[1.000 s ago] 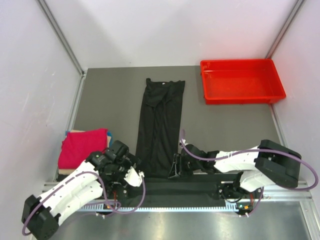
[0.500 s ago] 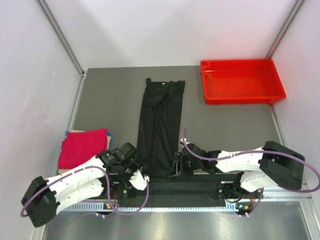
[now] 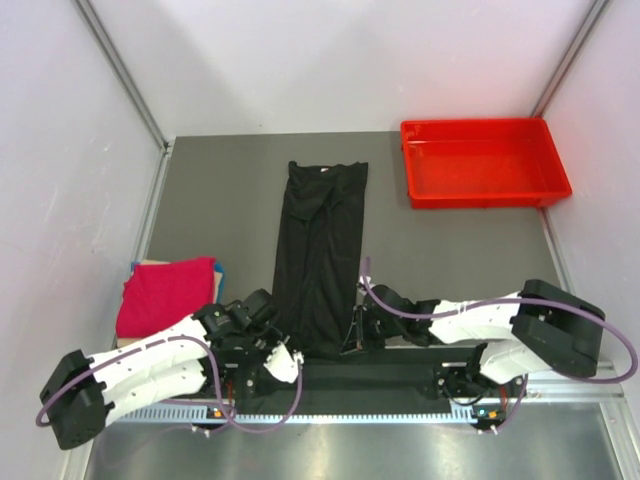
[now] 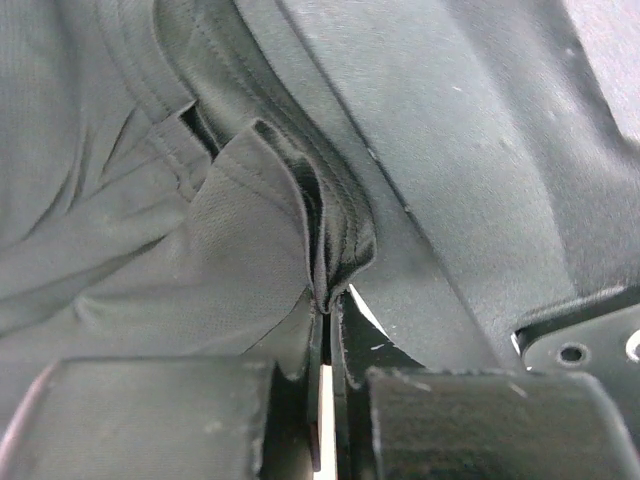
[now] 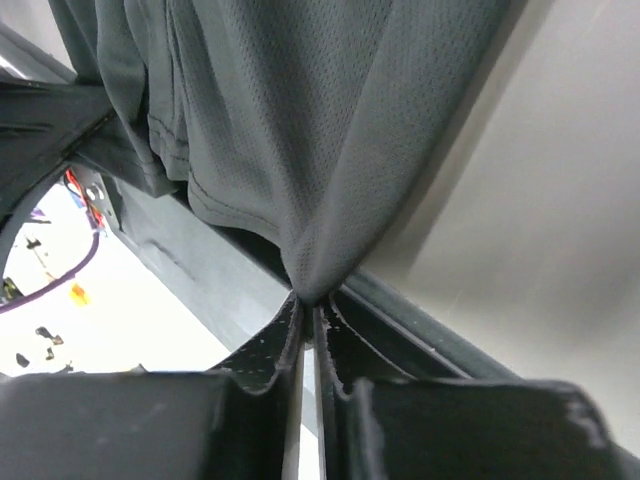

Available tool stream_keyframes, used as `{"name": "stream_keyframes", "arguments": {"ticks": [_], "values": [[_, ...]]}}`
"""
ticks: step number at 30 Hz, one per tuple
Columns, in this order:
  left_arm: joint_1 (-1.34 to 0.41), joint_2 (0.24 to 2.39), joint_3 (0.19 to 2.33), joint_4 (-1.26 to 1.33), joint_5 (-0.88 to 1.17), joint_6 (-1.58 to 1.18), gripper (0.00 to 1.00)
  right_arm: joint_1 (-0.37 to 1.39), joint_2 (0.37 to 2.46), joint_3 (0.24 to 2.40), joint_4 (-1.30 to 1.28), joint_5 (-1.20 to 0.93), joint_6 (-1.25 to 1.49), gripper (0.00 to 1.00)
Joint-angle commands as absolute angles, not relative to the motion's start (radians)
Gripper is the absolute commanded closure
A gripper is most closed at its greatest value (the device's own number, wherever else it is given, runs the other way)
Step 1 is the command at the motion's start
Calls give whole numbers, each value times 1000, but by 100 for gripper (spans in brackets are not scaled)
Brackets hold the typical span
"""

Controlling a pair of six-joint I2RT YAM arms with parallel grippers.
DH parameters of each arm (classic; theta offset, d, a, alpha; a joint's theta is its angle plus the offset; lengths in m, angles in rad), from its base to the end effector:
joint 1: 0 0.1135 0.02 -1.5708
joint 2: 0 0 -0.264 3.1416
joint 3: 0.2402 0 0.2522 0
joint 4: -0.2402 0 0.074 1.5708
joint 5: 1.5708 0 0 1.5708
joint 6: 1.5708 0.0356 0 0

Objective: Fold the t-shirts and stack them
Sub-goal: Fold the tshirt

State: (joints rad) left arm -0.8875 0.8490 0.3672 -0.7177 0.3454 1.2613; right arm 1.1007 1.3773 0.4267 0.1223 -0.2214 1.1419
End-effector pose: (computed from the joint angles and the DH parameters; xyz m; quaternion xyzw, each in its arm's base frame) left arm 0.0724 -0.1080 0.1512 0.8664 0.4332 -0.1322 0.2101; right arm 0.0990 0.2121 0.1280 -0.0210 0.9268 0.3695 0.0639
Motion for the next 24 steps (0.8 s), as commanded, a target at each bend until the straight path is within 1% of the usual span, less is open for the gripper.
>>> {"name": "stream_keyframes", "arguments": {"ticks": [1, 6, 9, 15, 20, 24], "values": [[-881, 871, 379, -511, 219, 1148, 100, 1062, 1338, 479, 92, -241, 1108, 100], [-865, 911, 475, -472, 207, 1071, 100, 944, 1301, 576, 2, -255, 994, 100], [-824, 951, 528, -472, 212, 1045, 100, 868, 1298, 643, -87, -265, 921, 100], [-721, 1048, 655, -462, 268, 977, 100, 730, 1385, 753, -107, -322, 824, 100], [-637, 1193, 794, -488, 290, 933, 100, 667, 1476, 801, -69, -386, 798, 100], [-606, 1296, 917, -538, 287, 933, 100, 621, 1496, 827, -45, -402, 796, 100]]}}
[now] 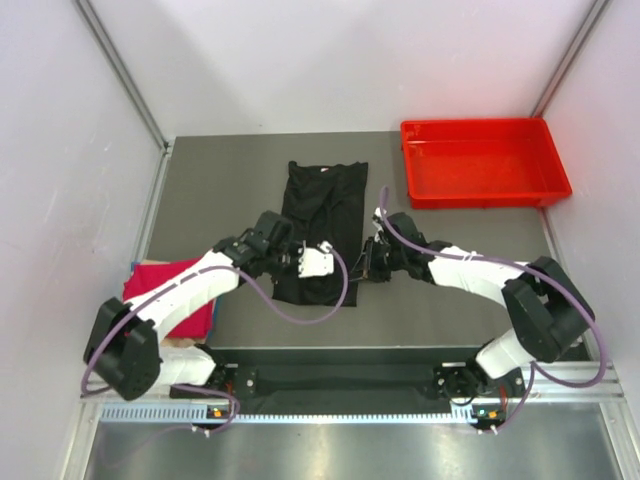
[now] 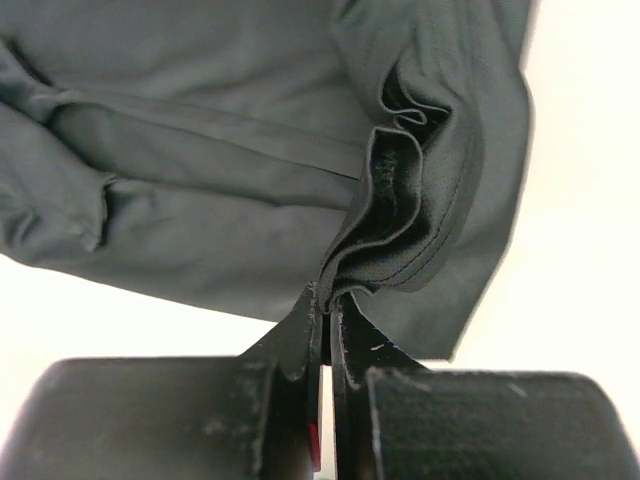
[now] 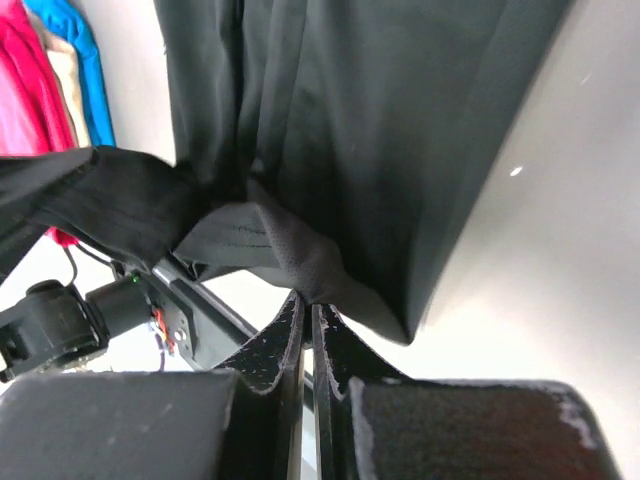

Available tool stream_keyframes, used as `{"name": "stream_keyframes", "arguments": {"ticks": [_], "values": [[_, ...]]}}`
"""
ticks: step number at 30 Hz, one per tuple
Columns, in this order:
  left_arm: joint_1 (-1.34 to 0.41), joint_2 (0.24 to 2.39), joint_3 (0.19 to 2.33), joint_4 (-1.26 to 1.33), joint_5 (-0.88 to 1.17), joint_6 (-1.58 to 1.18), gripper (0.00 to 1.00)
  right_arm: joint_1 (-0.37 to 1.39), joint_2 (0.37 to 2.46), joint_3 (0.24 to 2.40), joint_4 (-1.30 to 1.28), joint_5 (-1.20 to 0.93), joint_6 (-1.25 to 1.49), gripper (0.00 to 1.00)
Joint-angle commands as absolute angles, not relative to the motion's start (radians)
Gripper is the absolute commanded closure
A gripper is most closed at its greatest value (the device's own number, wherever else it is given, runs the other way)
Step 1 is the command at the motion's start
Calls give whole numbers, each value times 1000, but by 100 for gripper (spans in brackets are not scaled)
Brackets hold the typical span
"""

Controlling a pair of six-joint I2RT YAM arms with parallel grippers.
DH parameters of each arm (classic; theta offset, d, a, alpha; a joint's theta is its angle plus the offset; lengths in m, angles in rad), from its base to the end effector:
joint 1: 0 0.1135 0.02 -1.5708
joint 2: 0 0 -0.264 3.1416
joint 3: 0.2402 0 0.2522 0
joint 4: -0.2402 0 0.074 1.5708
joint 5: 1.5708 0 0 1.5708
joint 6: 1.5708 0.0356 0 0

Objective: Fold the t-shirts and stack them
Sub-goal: Fold the tshirt

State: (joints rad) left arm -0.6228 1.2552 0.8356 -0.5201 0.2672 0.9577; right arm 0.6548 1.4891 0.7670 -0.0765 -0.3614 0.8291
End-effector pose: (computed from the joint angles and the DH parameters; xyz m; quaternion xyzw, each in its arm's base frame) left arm 0.1977 -0.1535 0.2320 0.6985 0.6336 -0.0736 0.3244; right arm 0.2277 0.1907 0.1829 0.0119 0.9137 0.3730 0.1606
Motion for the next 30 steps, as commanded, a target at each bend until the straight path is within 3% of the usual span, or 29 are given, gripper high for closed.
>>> {"name": "stream_keyframes", "arguments": {"ticks": [1, 12, 30], "values": [[-588, 1334, 934, -546, 287, 931, 100, 612, 1508, 833, -37, -408, 793, 100], [-445, 1564, 1109, -540, 265, 908, 100, 515, 1638, 959, -28, -460, 753, 100], [-356, 1902, 1434, -554, 287, 782, 100, 425, 1870, 1147, -68, -480, 680, 100]]}}
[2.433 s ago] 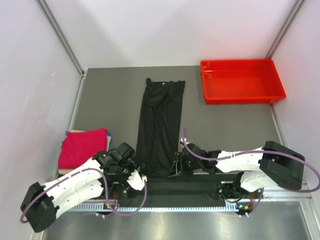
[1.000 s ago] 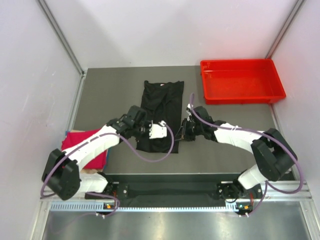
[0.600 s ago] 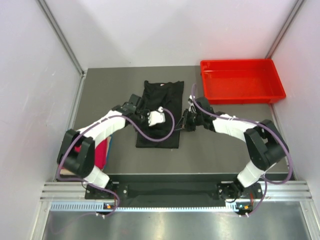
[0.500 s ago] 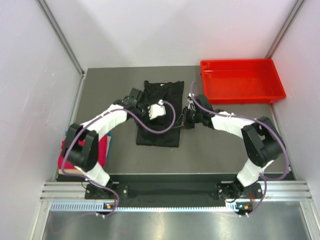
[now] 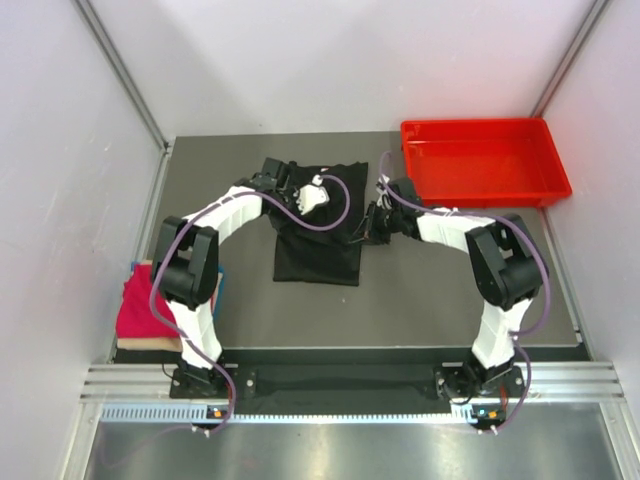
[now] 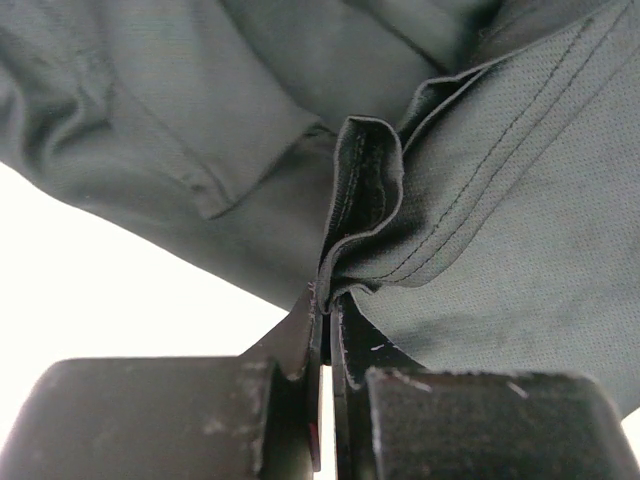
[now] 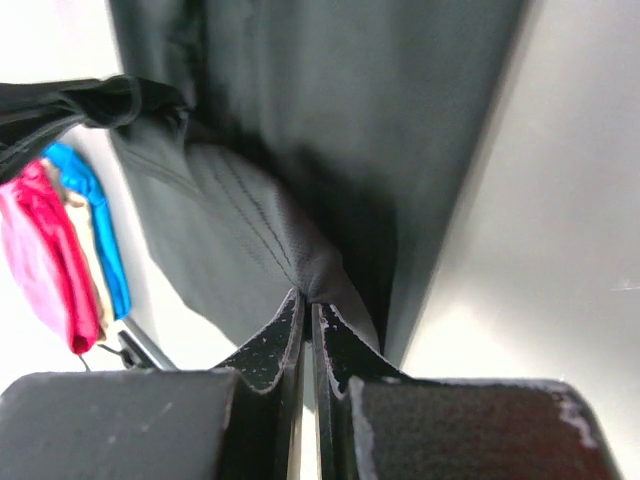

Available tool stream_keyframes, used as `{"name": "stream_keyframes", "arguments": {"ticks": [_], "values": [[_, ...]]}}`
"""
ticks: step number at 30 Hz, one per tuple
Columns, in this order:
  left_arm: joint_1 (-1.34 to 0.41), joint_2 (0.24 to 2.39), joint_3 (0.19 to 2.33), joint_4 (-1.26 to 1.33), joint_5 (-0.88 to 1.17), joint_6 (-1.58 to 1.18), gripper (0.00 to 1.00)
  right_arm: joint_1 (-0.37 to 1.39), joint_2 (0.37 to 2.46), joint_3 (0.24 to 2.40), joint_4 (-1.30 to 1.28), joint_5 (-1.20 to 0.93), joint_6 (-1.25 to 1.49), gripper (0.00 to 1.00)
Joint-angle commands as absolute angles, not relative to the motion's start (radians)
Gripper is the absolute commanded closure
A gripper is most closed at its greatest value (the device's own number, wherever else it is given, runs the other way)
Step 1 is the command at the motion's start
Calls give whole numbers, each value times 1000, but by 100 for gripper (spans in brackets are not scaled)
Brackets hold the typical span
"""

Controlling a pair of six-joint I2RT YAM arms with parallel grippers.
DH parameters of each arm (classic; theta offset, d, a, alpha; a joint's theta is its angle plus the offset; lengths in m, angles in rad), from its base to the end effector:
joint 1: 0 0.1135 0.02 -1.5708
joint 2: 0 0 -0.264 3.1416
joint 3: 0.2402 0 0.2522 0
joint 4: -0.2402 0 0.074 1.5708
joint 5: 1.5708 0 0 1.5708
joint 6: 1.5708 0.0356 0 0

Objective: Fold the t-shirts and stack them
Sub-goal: Fold the tshirt

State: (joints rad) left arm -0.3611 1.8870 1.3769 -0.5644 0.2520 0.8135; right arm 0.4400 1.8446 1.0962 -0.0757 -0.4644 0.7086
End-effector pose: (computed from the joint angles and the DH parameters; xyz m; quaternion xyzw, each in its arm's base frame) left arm 0.3681 -0.1485 0.2018 0.5586 0.7834 -0.0641 0.2648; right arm 0.3403 0.1778 0.1673 0.0382 0.9092 0.3727 0.1816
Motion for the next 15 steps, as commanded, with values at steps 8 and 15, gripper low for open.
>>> {"name": "stream_keyframes", "arguments": {"ticks": [8, 15], "values": [[-337, 1994, 1470, -555, 267, 782, 94, 384, 1919, 1147, -32, -480, 704, 92], [-299, 2000, 1525, -482, 204, 648, 61, 370, 1881, 1175, -67, -419, 657, 45]]}}
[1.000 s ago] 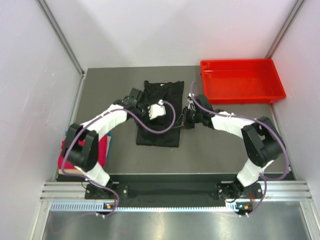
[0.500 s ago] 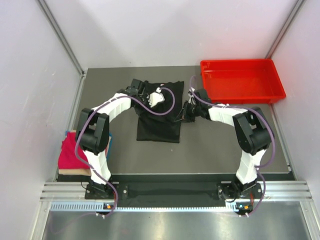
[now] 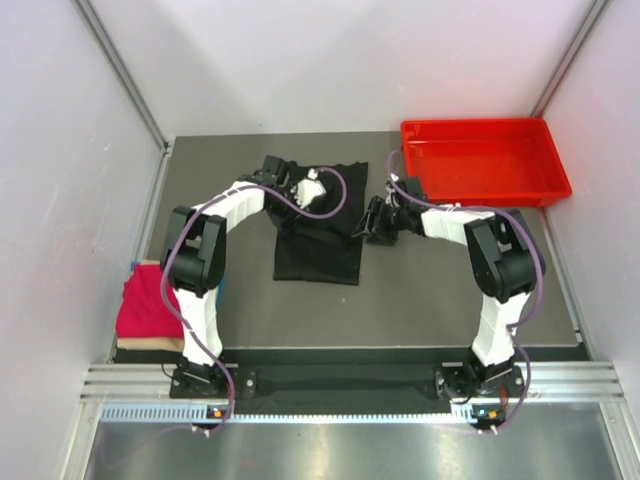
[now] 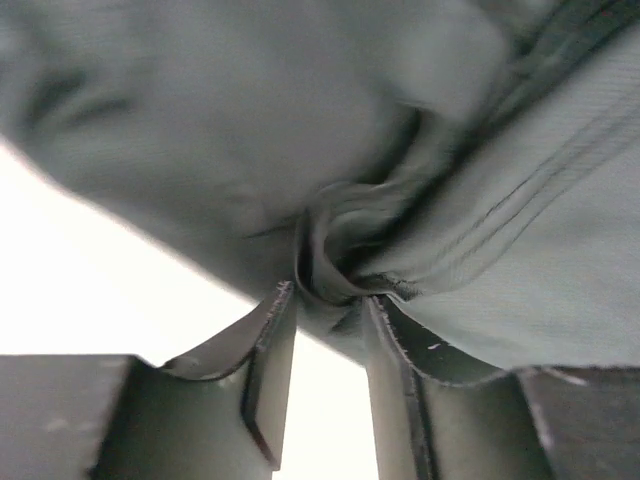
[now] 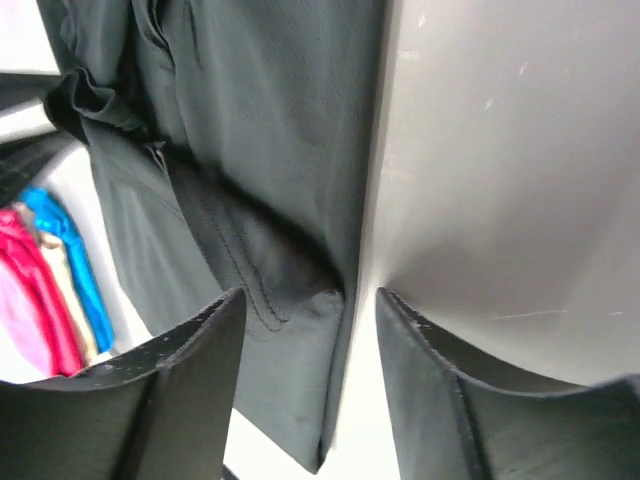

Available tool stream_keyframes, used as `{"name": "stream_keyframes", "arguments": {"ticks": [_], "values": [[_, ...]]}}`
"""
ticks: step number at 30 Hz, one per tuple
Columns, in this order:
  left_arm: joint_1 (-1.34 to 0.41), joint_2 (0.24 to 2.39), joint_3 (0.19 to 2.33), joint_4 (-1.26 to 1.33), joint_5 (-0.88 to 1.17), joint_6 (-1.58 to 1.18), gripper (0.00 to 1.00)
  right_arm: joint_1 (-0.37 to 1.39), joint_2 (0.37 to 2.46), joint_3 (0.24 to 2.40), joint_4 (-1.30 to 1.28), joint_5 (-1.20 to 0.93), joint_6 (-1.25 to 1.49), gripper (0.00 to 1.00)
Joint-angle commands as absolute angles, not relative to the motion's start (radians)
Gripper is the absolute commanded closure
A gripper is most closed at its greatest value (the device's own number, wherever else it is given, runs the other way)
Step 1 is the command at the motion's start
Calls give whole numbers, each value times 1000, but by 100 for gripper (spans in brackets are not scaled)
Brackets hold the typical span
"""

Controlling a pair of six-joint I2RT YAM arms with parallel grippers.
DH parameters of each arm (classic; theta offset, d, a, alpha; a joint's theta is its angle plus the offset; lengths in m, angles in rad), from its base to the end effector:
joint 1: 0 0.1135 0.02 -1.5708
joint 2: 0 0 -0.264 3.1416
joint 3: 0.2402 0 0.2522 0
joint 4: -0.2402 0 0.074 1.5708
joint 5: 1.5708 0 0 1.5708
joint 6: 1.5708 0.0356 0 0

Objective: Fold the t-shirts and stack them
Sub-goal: Fold the tshirt

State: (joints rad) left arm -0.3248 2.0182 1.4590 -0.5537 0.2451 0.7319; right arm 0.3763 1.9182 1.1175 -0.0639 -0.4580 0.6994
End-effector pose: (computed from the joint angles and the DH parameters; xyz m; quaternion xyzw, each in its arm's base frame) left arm 0.3969 -0.1428 0.1751 0.5112 0.8208 -0.0711 0.2447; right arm 0.3590 0.1588 0.1471 0.0695 0.9145 0.3555 0.1801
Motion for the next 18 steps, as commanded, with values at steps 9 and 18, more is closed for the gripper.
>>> {"name": "stream_keyframes", "arguments": {"ticks": [9, 18], "values": [[-284, 1971, 1485, -299, 24, 494, 48, 397, 1653, 1103, -108, -218, 418, 49], [-181, 1861, 1462, -377, 245, 269, 45, 581, 1730, 1120, -60, -394, 363, 67]]}}
